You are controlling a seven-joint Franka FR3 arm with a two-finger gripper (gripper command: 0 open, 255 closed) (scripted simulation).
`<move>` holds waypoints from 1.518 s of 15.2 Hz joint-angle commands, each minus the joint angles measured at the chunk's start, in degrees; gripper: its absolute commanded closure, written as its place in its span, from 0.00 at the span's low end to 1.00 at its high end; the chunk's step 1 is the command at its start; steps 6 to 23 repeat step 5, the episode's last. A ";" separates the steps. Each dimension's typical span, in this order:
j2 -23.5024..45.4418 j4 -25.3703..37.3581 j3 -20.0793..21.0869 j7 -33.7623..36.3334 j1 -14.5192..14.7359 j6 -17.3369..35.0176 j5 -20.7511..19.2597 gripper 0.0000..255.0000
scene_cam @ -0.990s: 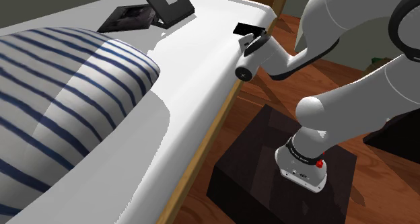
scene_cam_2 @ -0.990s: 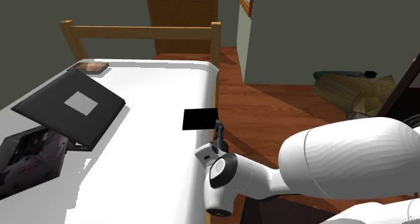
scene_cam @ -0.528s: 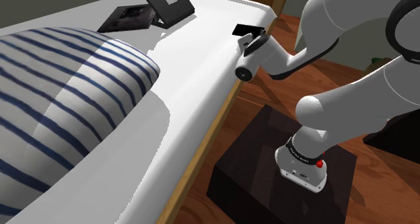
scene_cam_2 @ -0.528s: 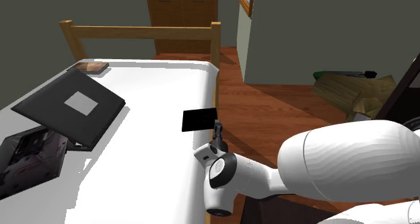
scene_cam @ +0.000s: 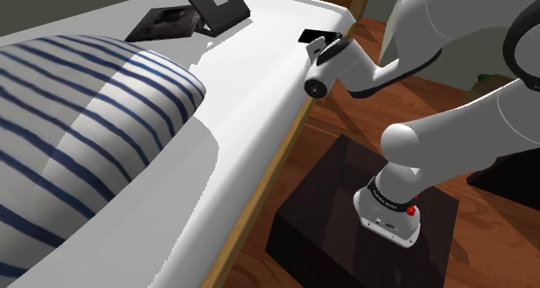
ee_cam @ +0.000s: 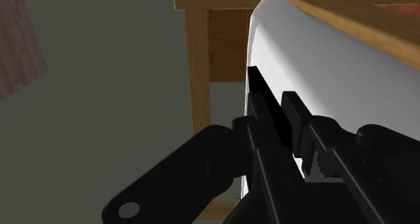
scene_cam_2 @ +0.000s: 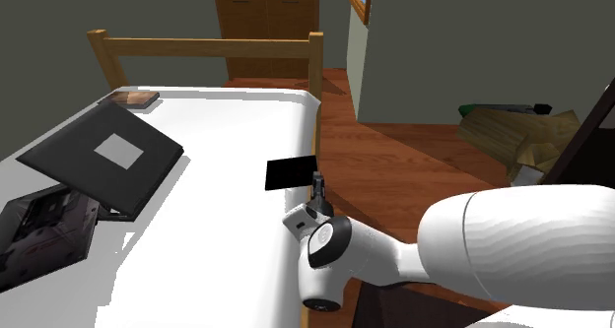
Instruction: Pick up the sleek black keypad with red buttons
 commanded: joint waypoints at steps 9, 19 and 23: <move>-3.82 0.86 -2.09 -3.03 0.85 3.48 1.03 1.00; -3.82 0.86 -2.09 -3.03 0.85 3.48 1.03 1.00; -3.82 0.86 -2.09 -3.03 0.85 3.48 1.03 1.00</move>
